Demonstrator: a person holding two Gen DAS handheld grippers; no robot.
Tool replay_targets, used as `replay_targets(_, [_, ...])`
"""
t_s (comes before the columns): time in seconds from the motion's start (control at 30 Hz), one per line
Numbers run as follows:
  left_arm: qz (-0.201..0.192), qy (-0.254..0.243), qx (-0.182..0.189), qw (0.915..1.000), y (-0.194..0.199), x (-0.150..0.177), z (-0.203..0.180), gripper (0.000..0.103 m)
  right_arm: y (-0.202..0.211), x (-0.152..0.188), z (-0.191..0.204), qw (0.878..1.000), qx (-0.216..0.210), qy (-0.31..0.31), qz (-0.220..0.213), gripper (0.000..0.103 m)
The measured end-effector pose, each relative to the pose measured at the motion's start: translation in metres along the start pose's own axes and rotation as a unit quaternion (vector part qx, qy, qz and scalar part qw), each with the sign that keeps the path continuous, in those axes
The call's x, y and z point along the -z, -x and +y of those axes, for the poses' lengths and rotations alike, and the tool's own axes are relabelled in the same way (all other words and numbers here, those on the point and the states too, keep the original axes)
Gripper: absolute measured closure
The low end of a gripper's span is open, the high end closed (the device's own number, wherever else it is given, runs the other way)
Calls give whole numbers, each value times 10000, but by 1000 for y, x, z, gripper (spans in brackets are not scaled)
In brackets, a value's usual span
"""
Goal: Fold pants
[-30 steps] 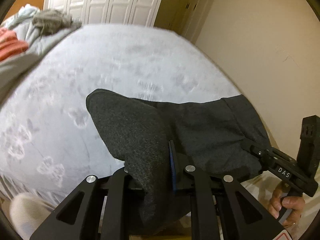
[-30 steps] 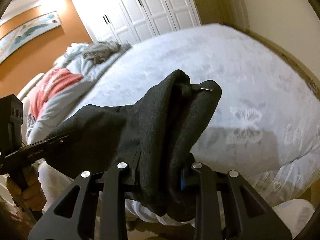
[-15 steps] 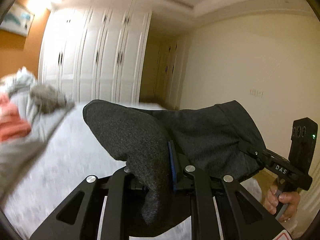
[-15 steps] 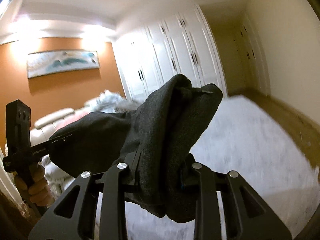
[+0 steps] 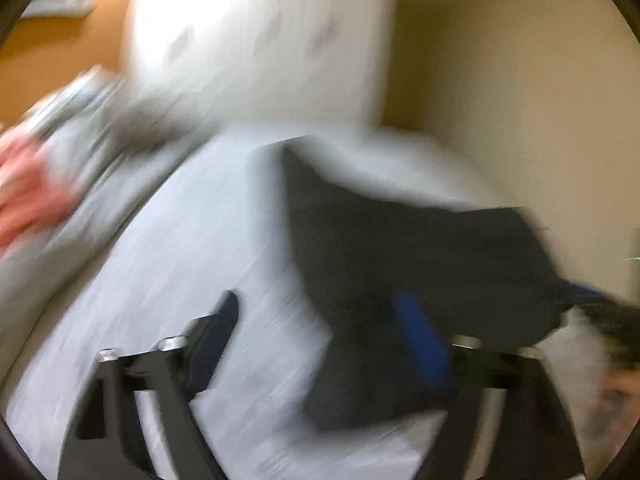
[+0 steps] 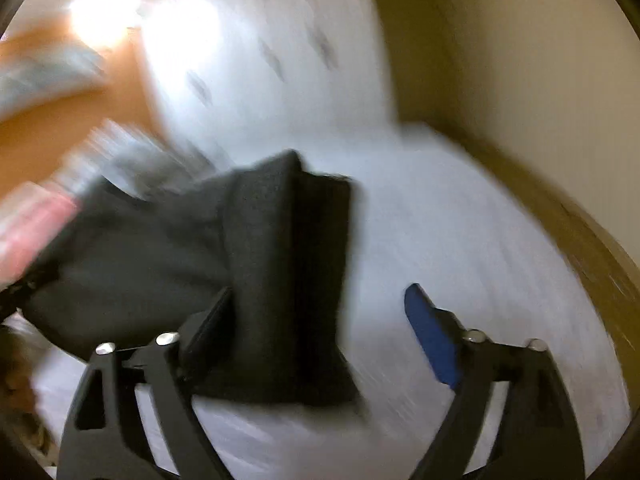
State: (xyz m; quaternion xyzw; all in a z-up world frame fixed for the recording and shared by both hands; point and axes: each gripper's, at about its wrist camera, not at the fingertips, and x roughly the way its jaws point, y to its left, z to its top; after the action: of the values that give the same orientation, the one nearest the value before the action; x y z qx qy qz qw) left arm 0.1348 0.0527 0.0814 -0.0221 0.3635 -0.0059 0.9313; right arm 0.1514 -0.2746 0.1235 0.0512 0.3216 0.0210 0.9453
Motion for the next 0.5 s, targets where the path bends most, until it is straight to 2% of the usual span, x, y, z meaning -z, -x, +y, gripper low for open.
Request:
replay_targets(0.03, [375, -2, 61, 9993, -20, 17, 3, 62, -30, 29, -16, 9969, 190, -252, 719, 52])
replay_targets(0.07, [713, 44, 257, 9971, -38, 41, 8, 62, -35, 47, -24, 9955, 20, -420, 847, 52])
replay_targets(0.13, [889, 77, 137, 9959, -46, 77, 11, 62, -30, 77, -30, 9948, -137, -442, 908, 52])
replay_targets(0.2, [901, -3, 81, 9959, -42, 90, 5, 59, -19, 95, -22, 9952, 157, -82, 960, 52])
replay_targets(0.23, [961, -7, 92, 9953, -42, 89, 2, 59, -17, 96, -19, 9948, 182, -13, 999, 52])
replay_targets(0.27, [975, 1, 213, 9950, -37, 88, -2, 58, -15, 93, -10, 9949, 124, -21, 1005, 47])
replay_targets(0.33, [735, 121, 363, 9966, -23, 87, -4, 42, -4, 93, -4, 9963, 90, -160, 835, 37])
replay_targets(0.37, [540, 172, 288, 9980, -11, 89, -8, 40, 3, 96, 1, 9972, 141, -205, 699, 33])
replay_targets(0.5, [456, -131, 173, 9987, -6, 95, -14, 39, 18, 114, 20, 9986, 215, -48, 484, 32])
